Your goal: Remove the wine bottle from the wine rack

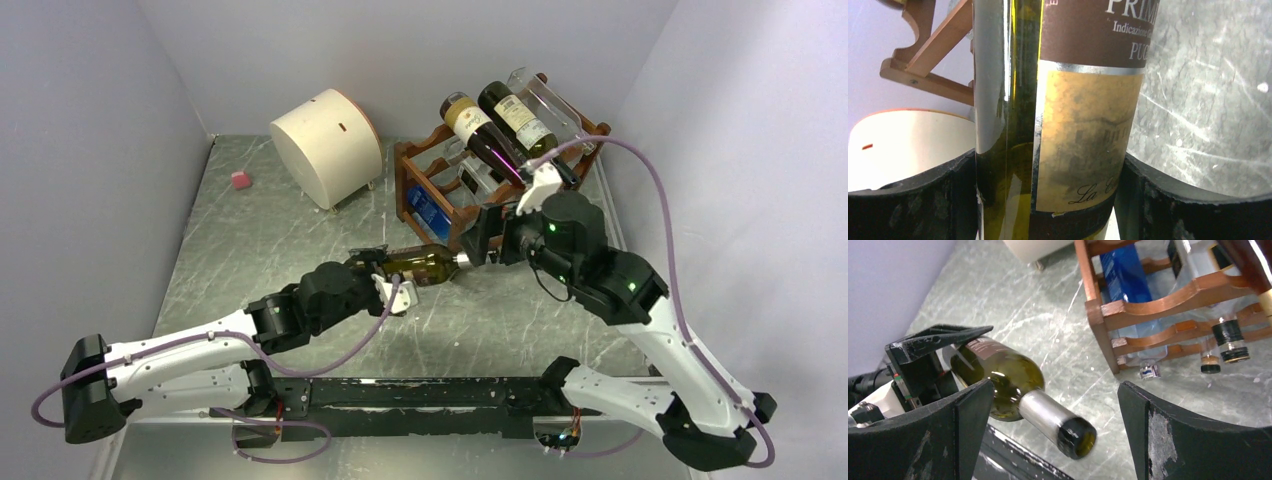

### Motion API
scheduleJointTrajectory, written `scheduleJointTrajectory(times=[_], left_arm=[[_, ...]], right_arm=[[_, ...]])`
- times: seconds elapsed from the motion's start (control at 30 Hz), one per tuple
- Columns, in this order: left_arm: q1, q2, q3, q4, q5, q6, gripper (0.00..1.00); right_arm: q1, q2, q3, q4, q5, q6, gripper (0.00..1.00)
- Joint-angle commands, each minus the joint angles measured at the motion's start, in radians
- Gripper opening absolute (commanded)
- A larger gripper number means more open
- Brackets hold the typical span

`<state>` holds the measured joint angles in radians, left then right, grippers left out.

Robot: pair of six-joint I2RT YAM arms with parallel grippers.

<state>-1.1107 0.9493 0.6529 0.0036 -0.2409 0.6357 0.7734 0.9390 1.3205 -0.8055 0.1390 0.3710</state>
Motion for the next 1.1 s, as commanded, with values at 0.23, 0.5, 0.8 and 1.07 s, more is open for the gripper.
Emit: scheduleJointTrajectory(times=[0.23,0.5,0.8,1.07], left_arm=[[0.018,-0.157,-0.084,0.243,-0.005,-0.444,0.07],[0.018,-0.210,-0.147,0.277,0.005,-0.562,0.07],[0.018,-0.259,-0.195,0.310,0.006,-0.612,0.07],[0.018,-0.246,-0.192,0.307,0.023,-0.613,0.07]], right_arm=[[-0.003,-0.075,-0.112,0.227,0.048,0.165,0.96],[-0.003,-0.037,-0.181,0.433,-0.113,0.242,0.76],[-0.003,-0.006,-0.213,0.511,-0.150,0.280,0.53],[-0.005,0.045,-0.219,0.565,-0.197,0.284,0.56]])
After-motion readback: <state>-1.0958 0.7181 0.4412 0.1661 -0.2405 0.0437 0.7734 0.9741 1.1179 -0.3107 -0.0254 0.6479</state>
